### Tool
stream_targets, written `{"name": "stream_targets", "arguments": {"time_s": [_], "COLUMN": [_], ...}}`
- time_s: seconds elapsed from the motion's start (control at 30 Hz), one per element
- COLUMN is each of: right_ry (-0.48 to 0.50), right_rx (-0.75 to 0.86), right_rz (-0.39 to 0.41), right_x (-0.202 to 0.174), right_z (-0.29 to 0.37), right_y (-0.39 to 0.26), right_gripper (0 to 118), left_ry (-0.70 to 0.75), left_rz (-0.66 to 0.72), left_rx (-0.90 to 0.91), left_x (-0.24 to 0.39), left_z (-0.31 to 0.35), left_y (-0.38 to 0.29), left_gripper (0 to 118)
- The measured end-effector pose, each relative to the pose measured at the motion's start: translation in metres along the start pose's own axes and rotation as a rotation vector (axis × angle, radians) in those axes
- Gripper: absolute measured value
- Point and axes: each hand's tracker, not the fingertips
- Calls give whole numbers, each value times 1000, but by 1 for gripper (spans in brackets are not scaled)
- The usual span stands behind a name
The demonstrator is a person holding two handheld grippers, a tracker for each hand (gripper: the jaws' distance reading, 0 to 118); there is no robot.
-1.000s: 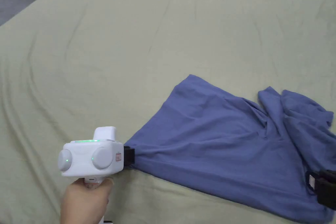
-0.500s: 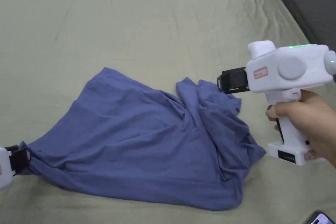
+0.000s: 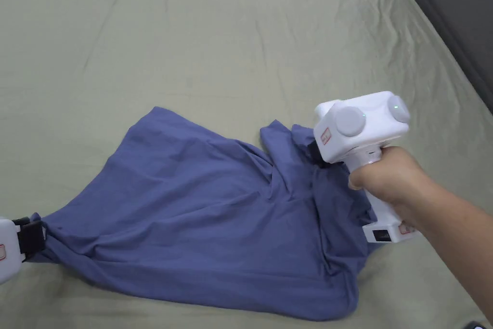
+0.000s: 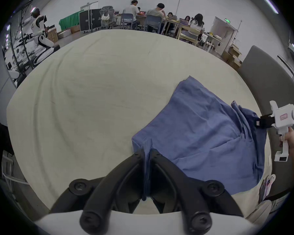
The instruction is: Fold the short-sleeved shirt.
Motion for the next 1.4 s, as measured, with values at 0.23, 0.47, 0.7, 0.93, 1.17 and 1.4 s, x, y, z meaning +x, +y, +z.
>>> {"name": "stream_targets", "arguments": {"time_s": [0.23, 0.47, 0.7, 0.93, 1.17, 1.4], "right_ry": [-134, -270, -221, -256, -329, -261], "right_rx": [333, 471, 482, 368, 402, 422], "right_rz": [29, -68, -198, -181, -189, -256], "right_x": [46, 116, 158, 173, 160, 160], "right_z": [161, 280, 351, 372, 386, 347], "right_y": [-21, 5, 60, 139, 199, 208], "right_gripper": [6, 6, 6, 6, 5, 6], "left_ry": [-73, -157, -174, -96, -10, -1], "left_rz": [126, 189, 103, 17, 20, 34], "left_rx": [113, 368, 534, 582, 570, 510], "left_x": [-4, 16, 45, 63, 85, 82], "left_z": [21, 75, 139, 180, 191, 149], "left_y": [46, 169, 302, 391, 425, 423], "left_gripper": [2, 2, 2, 2, 2, 2]}}
